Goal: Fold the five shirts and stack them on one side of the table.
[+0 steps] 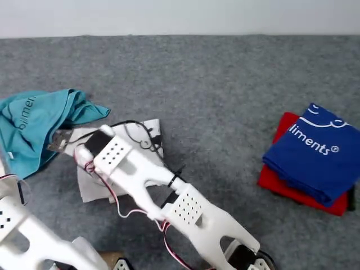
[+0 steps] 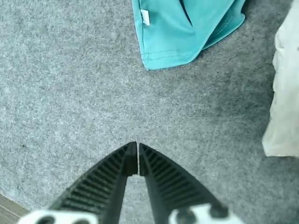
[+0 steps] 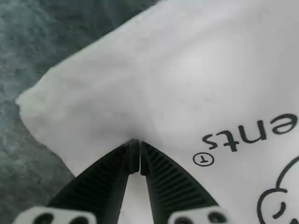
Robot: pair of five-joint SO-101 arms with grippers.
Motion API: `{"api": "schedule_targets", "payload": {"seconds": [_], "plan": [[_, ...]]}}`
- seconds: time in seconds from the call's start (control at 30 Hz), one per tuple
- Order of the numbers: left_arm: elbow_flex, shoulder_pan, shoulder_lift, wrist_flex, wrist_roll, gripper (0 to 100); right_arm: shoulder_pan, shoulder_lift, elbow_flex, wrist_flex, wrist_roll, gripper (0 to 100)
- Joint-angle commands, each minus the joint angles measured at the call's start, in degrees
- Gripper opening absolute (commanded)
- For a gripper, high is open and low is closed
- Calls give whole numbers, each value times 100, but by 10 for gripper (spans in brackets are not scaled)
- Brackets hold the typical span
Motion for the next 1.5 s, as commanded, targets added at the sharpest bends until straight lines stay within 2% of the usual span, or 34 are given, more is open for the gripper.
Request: {"api": "schedule_targets", "payload": {"seconds": [0.0,0.27,0.57,0.73,1.0,1.2,1.27,1.37,1.47], "plan": [[-48,26,-185,18,35,15,40,-242,-519,13,44,12],[-48,44,-185,0,35,15,1086,-435,-2101,48,62,14],[-48,62,-185,-9,35,15,2440,497,-1582,-1059,62,15],[-57,62,-185,-9,35,15,2853,945,-1679,-1068,62,13],[-57,62,-176,-9,35,15,2835,945,-2321,-558,352,11],[-57,62,-176,-9,35,15,2325,945,-3341,804,334,15],[-57,62,-176,-9,35,15,2255,804,-3226,919,193,15],[-57,62,-176,-9,26,15,2281,338,-2848,892,-440,16],[-57,62,-176,-9,18,15,2264,-321,-1873,910,-633,17]]}}
